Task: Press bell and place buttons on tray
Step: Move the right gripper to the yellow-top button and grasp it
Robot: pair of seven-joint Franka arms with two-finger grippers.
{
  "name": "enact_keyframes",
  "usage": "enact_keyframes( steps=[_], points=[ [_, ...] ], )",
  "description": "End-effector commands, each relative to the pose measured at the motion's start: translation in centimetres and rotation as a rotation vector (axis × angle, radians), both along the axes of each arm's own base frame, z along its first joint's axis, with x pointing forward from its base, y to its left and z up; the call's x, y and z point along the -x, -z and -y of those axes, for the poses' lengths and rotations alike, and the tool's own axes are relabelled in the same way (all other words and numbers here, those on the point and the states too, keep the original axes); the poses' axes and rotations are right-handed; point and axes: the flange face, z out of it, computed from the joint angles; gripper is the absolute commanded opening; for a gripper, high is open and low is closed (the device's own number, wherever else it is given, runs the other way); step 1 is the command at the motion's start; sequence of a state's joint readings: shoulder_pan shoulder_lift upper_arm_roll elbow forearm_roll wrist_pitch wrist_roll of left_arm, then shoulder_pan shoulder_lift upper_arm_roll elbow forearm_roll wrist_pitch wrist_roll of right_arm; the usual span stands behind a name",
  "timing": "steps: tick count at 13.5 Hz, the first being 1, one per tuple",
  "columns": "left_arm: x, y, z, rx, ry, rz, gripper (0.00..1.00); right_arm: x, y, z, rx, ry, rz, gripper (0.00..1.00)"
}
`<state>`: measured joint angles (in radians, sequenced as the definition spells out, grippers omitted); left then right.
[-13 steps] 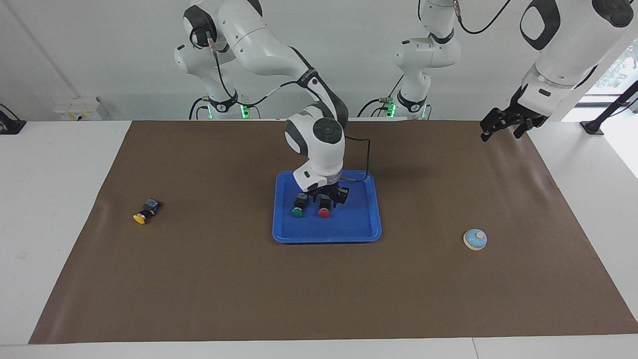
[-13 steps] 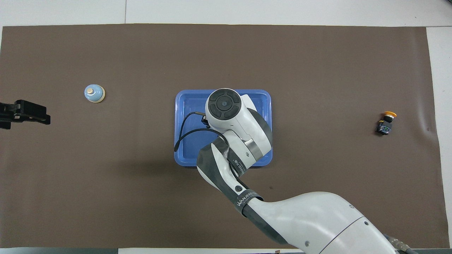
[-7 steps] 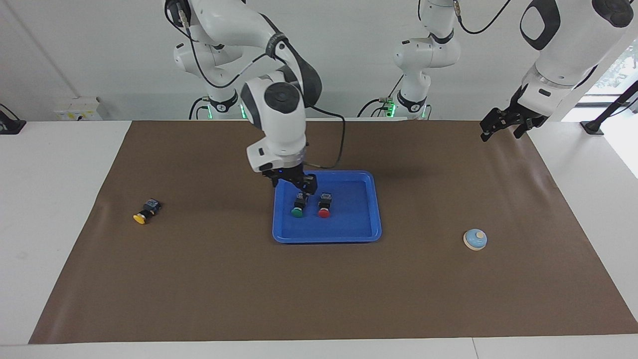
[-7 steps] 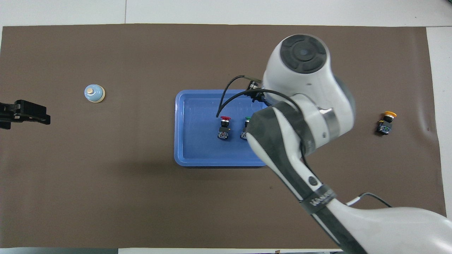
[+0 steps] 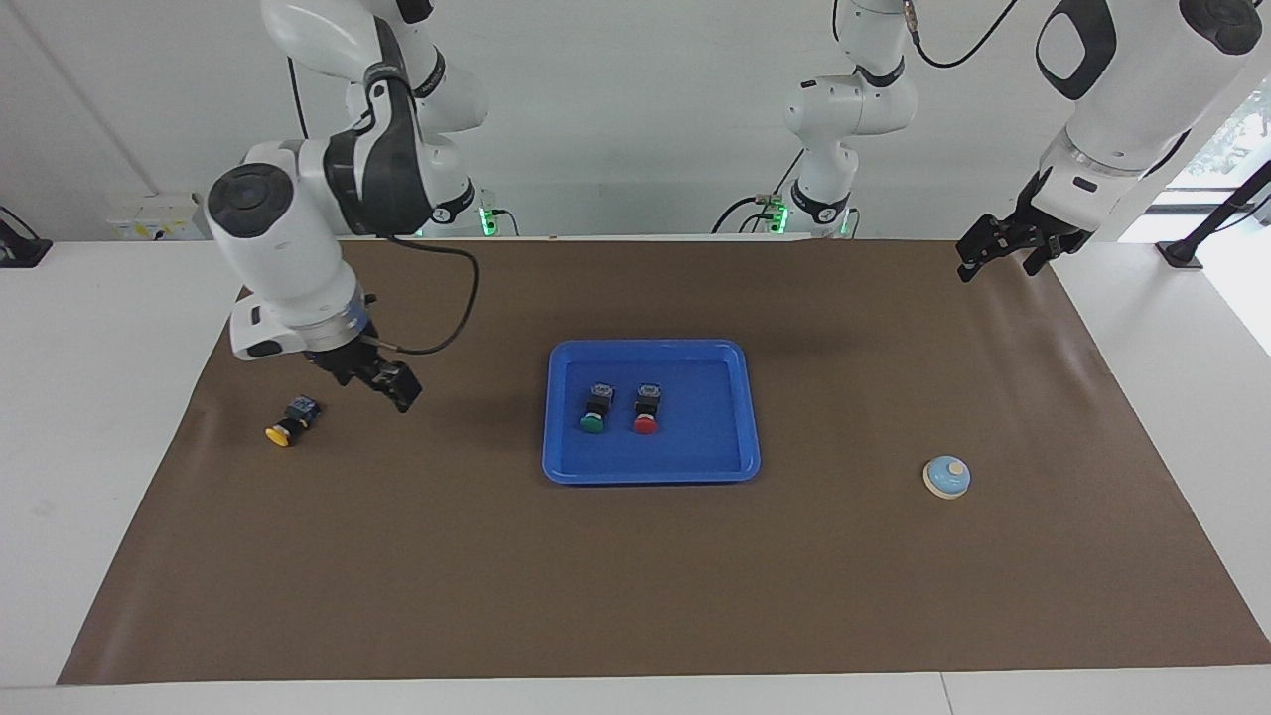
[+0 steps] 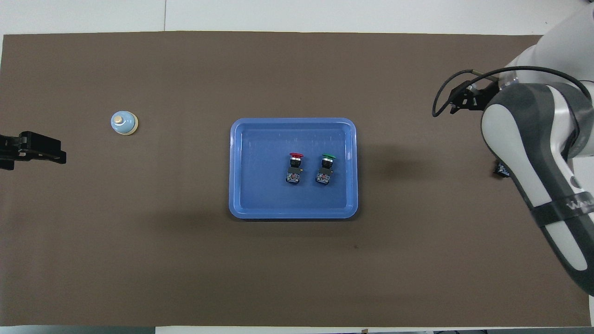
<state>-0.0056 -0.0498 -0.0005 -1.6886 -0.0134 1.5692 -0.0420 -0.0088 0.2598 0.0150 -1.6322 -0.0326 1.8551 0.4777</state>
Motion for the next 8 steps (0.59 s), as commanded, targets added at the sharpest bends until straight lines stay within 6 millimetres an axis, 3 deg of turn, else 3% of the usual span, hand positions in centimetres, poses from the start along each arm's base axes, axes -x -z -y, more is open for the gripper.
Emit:
enact_keyframes(
  steps=[1,3,5,8],
  points=[
    [0.6,-0.3,-0.1,0.01,-0.004,-0.001,1.0,3.3,4.5,5.8,0.014,-0.004,0.041,1.0],
    [0.6,-0.3,-0.1,0.01,-0.004,-0.001,1.0,5.6,8.9,9.8,0.039,0.008,0.093,1.0],
    [0.5,-0.3,-0.1,0.01,-0.004,0.001,1.0,6.2,11.1,13.0,0.051,0.045,0.097,1.0],
    [0.6,-0.3,-0.1,0.01,-0.004,-0.001,1.0,6.6,14.9,14.5,0.046,0.073,0.101,1.0]
  ],
)
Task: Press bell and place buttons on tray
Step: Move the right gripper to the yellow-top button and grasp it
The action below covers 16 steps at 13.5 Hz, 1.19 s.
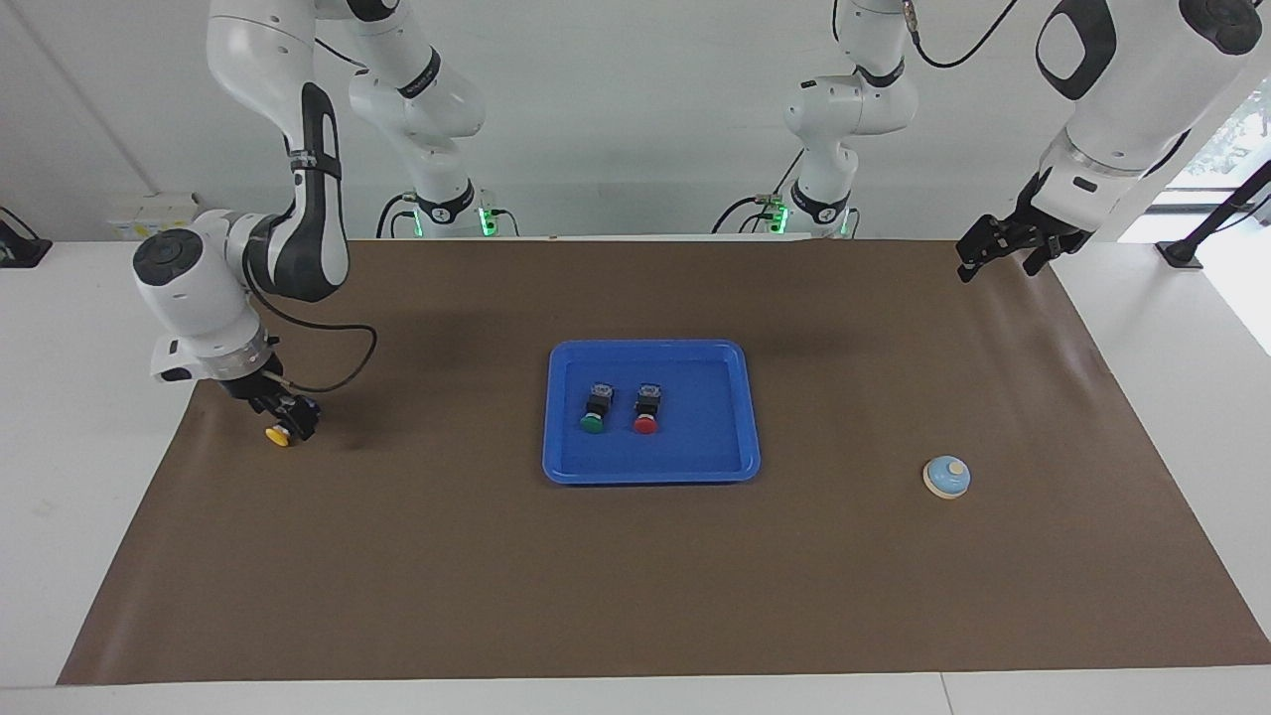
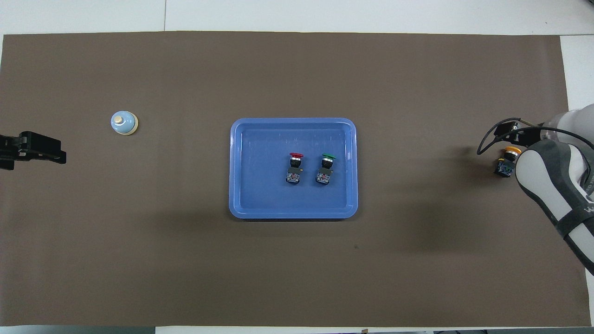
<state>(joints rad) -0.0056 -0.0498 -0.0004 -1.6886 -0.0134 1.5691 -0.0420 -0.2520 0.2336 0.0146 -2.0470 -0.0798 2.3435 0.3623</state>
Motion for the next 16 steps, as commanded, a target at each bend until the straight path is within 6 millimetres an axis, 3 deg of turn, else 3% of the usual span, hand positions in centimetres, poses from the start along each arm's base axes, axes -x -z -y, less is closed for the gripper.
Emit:
enact_keyframes(
  steps=[1,3,5,6,7,12,13,16],
  points=[
    [0.6,-0.3,-0.1,0.01,-0.004,-0.001,1.0,1.3,2.7,0.2,0.007,-0.009,0.023,1.0],
    [0.6,-0.3,-0.1,0.01,-0.004,-0.001,1.0,2.1,4.1,-0.3,0.005,-0.009,0.032,1.0],
    [0.6,-0.3,-0.1,0.01,-0.004,-0.001,1.0,2.2,4.2,-0.3,0.004,-0.015,0.029,0.97],
    [0.6,-0.3,-0.1,0.01,-0.004,-0.001,1.0,2.2,4.2,-0.3,0.004,-0.023,0.024,0.61],
    [0.6,-0.3,-0.1,0.01,-0.004,-0.001,1.0,2.3,4.3,-0.4,0.003,-0.034,0.014,0.03],
    [0.6,-0.3,-0.1,0.01,-0.004,-0.001,1.0,1.9,3.4,-1.2,-0.002,-0.051,-0.025,0.0],
    [0.6,-0.3,-0.1,0.01,-0.004,-0.001,1.0,1.2,2.0,-1.7,-0.004,-0.057,-0.045,0.0],
    [0.6,-0.3,-0.1,0.01,-0.004,-0.001,1.0,-2.4,-4.5,-6.8,-0.012,-0.103,-0.096,0.0]
  ],
)
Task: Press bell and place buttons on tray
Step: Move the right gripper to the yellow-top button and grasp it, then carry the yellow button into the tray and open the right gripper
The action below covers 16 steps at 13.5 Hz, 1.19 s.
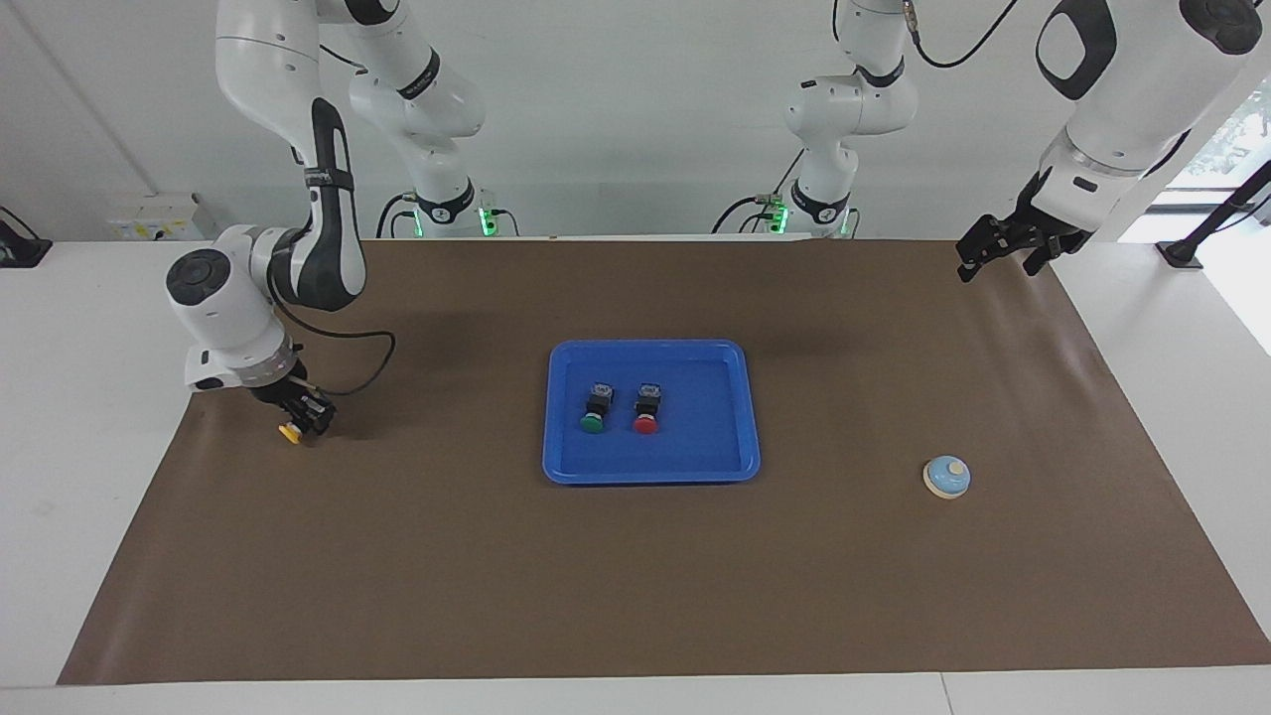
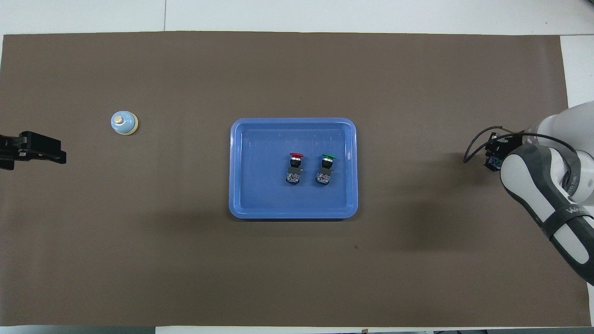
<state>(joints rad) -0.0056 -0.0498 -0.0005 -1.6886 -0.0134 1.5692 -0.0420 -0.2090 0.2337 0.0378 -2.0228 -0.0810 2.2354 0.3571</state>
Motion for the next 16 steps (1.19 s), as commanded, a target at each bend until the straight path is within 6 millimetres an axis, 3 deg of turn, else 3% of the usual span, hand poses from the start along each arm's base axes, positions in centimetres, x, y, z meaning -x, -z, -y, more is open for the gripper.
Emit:
enact_keyframes(
  steps=[1,2,3,5,8,10,11,13,15,16],
  points=[
    [0.6,-0.3,-0.1,0.01,-0.004,-0.001,1.0,-3.2,-7.1,-5.7,0.005,-0.052,-0.026,0.0],
    [0.6,-0.3,-0.1,0.01,-0.004,-0.001,1.0,-4.1,-10.0,-9.0,-0.002,-0.071,-0.024,0.0],
    [0.6,-0.3,-0.1,0.01,-0.004,-0.001,1.0,-5.1,-11.9,-13.7,-0.018,-0.095,-0.034,0.0],
    [0.5,-0.3,-0.1,0.01,-0.004,0.001,1.0,-5.5,-13.6,-21.5,-0.037,-0.115,-0.022,0.0],
    [0.6,-0.3,-0.1,0.01,-0.004,-0.001,1.0,-2.5,-13.8,-33.7,-0.062,-0.168,-0.014,0.0],
    [0.6,-0.3,-0.1,0.01,-0.004,-0.001,1.0,-1.2,-13.4,-40.3,-0.067,-0.18,-0.016,0.0],
    [0.6,-0.3,-0.1,0.01,-0.004,-0.001,1.0,-0.8,-12.8,-44.5,-0.071,-0.18,-0.013,0.0],
    [0.6,-0.3,-0.1,0.01,-0.004,-0.001,1.0,-0.1,-8.7,-50.8,-0.059,-0.181,-0.029,0.0],
    [0.5,-0.3,-0.1,0.01,-0.004,0.001,1.0,0.9,-6.4,-55.0,-0.097,-0.217,0.021,0.0],
    [0.6,-0.3,-0.1,0.01,-0.004,-0.001,1.0,1.1,-5.4,-55.3,-0.106,-0.222,0.041,0.0]
  ],
)
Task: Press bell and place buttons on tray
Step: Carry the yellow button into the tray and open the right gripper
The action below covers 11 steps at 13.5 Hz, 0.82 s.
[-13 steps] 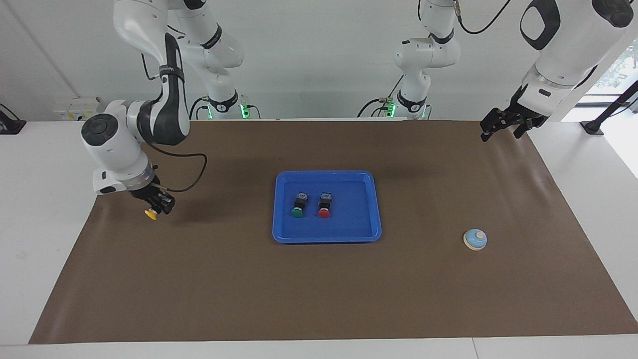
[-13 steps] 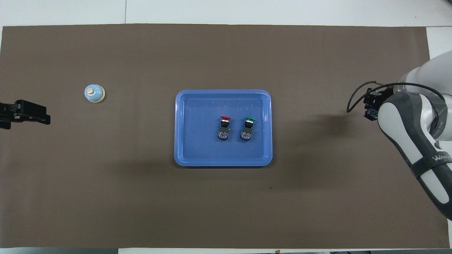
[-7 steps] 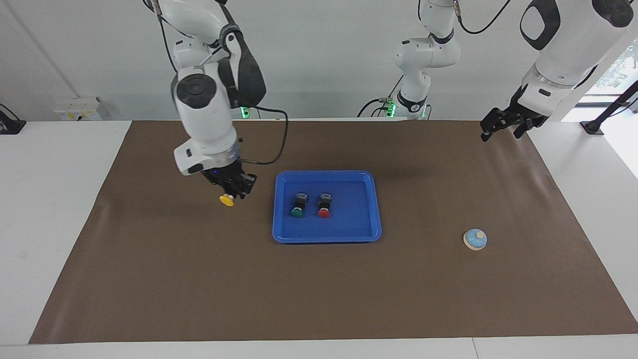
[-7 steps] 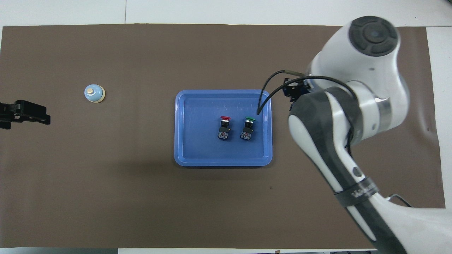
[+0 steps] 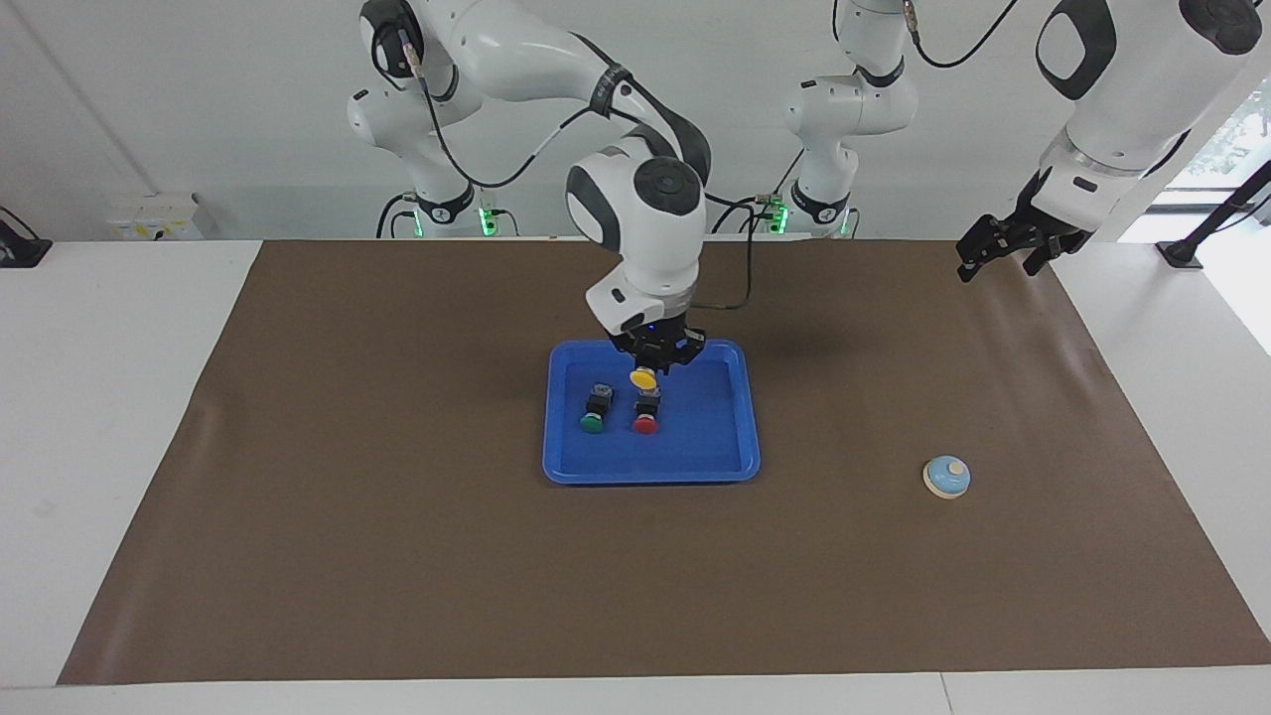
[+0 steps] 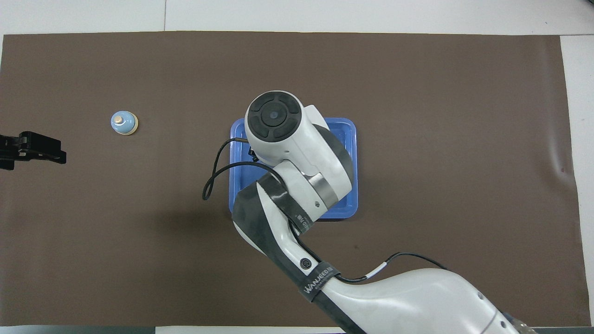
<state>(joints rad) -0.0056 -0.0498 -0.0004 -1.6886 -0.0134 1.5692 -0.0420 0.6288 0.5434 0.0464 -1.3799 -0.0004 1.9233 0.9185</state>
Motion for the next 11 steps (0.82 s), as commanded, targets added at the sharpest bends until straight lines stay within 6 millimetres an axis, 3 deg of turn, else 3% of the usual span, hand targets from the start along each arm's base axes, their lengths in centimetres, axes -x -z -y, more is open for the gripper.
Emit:
enact_keyframes(
  steps=[1,2,4,7,10,11],
  points=[
    [0.6,-0.3,-0.1,0.01,-0.004,-0.001,1.0,-0.3,2.7,-1.5,-0.026,-0.005,0.02,0.0],
    [0.6,-0.3,-0.1,0.01,-0.004,-0.001,1.0,1.1,4.6,-3.0,-0.019,-0.037,0.016,0.0],
    [0.6,-0.3,-0.1,0.01,-0.004,-0.001,1.0,2.4,7.5,-3.4,-0.018,-0.061,0.023,0.0],
    [0.5,-0.3,-0.1,0.01,-0.004,0.001,1.0,3.4,9.1,-4.3,0.003,-0.104,0.036,0.0],
    [0.6,-0.3,-0.1,0.01,-0.004,-0.001,1.0,3.5,9.1,-4.4,0.003,-0.109,0.032,0.0],
    [0.6,-0.3,-0.1,0.01,-0.004,-0.001,1.0,3.6,9.1,-4.5,0.003,-0.107,0.032,0.99]
  ],
)
